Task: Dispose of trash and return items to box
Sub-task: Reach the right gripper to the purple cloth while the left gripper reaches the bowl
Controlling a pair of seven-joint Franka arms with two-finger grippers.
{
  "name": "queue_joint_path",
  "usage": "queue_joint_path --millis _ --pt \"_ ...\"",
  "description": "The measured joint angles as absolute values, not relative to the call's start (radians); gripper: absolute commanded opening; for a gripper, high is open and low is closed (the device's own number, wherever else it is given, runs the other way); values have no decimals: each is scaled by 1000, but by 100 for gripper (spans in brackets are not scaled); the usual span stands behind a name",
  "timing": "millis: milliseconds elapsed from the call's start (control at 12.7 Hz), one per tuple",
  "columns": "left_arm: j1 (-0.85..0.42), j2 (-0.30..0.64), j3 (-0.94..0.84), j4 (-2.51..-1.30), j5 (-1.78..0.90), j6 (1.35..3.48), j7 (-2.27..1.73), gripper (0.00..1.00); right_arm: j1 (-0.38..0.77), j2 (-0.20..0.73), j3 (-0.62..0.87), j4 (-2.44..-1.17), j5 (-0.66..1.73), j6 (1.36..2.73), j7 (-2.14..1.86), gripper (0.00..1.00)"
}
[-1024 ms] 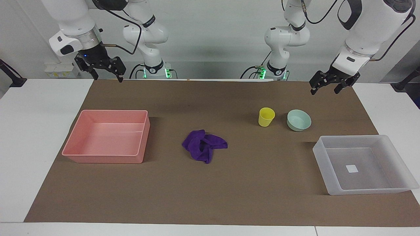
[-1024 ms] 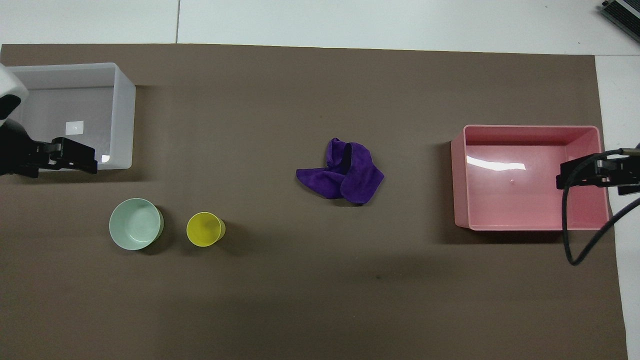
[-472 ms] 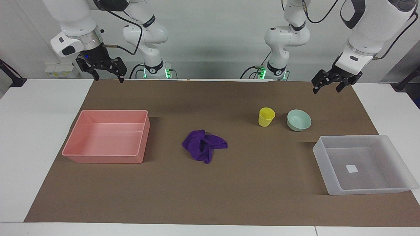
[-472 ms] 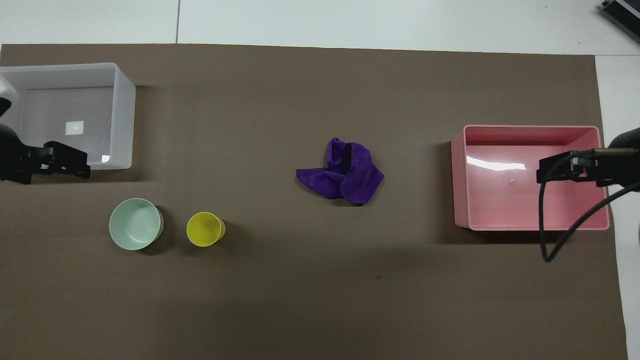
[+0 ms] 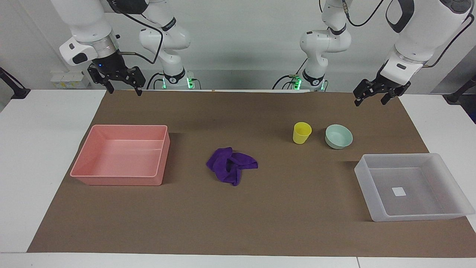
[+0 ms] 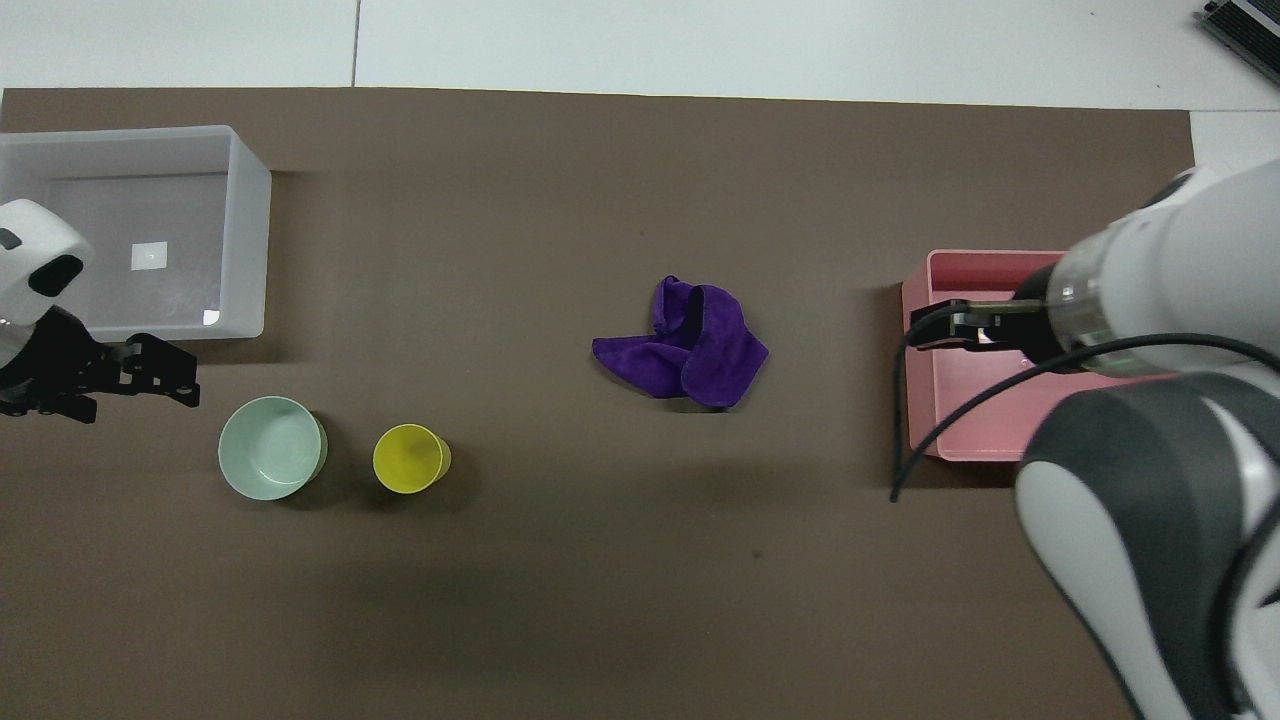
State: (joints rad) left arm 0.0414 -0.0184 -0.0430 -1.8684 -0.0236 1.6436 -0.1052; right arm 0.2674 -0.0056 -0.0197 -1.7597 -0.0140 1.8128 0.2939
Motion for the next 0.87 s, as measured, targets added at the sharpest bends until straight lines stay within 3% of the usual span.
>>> queue_joint_path --millis 236,630,709,866 --pt "64 -8 -43 -2040 -25 1846 -80 100 385 138 -18 -1779 -14 2000 404 100" --pt "201 24 -40 -2212 -184 2011 170 100 487 352 -18 -1781 -11 2299 522 100" --pt "216 33 -39 -2227 -205 2020 194 63 493 384 -18 -1781 -10 2325 522 100" --pt "217 60 -44 -2234 -225 2038 199 37 498 423 -18 -1782 -10 2339 522 100"
